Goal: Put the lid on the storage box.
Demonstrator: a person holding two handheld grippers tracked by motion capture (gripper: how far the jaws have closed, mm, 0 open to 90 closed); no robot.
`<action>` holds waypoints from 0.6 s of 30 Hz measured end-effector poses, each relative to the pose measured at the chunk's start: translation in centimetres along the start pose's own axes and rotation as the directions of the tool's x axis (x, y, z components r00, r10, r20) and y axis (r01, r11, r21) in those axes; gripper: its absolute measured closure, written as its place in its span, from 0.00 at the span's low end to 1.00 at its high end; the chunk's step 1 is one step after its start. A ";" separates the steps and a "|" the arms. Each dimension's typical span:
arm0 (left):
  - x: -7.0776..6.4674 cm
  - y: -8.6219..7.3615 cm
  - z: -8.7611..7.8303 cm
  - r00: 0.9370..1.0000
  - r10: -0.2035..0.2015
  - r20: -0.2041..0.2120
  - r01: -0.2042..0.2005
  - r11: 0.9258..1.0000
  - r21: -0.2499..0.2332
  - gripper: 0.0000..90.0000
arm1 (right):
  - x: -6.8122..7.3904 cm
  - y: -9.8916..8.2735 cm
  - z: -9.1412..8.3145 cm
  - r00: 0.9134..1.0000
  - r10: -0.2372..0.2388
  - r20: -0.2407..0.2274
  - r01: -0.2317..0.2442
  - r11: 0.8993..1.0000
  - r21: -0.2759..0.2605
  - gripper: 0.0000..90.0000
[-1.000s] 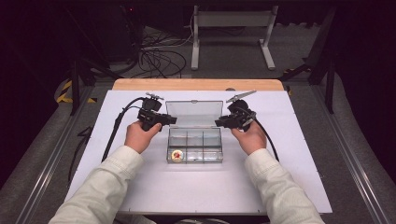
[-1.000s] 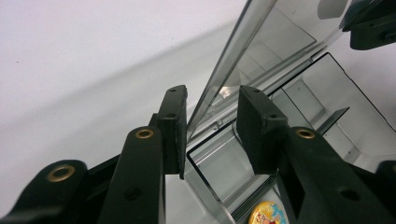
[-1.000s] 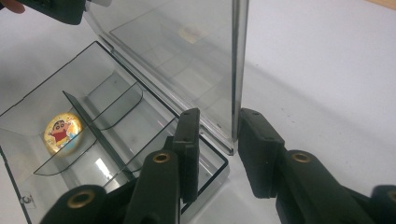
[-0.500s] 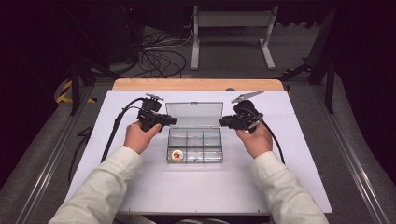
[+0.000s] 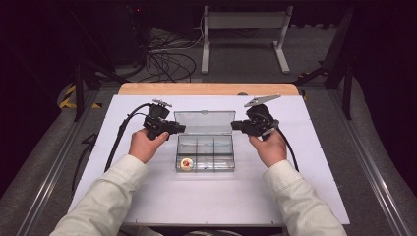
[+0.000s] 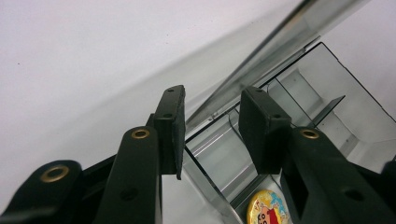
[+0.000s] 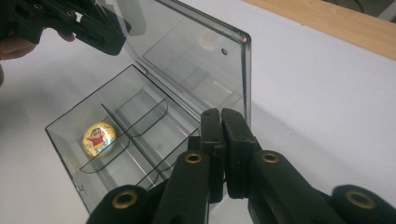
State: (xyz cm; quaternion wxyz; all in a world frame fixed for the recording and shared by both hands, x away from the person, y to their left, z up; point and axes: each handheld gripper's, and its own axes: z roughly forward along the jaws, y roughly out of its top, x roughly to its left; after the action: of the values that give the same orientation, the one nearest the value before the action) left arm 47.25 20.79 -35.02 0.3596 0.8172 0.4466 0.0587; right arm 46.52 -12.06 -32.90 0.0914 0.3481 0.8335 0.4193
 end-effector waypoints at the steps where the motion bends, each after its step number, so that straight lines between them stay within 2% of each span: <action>1: -0.1 0.0 0.0 1.000 -0.003 0.006 0.003 1.000 0.001 0.68 | 0.0 0.0 0.0 1.000 0.001 -0.002 -0.001 1.000 0.000 0.98; 4: -0.2 -0.1 -0.1 1.000 0.009 -0.006 -0.009 1.000 0.004 0.68 | 0.0 0.0 -0.1 1.000 0.001 -0.003 -0.001 1.000 0.000 0.98; 13: -0.5 -0.3 -0.4 0.999 0.033 -0.006 -0.033 0.999 0.005 0.67 | -0.1 0.0 -0.3 1.000 -0.002 -0.010 0.002 1.000 0.000 0.97; 18: -0.6 -0.7 -0.9 1.000 0.031 0.001 -0.031 1.000 -0.001 0.65 | 0.3 -0.1 -0.6 1.000 -0.007 -0.015 0.007 1.000 -0.001 0.97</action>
State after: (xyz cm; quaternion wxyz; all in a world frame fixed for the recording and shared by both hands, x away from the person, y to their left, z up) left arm 46.06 21.04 -34.64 0.3590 0.8240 0.4336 0.0641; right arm 46.00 -12.27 -32.57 0.0867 0.3419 0.8352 0.4219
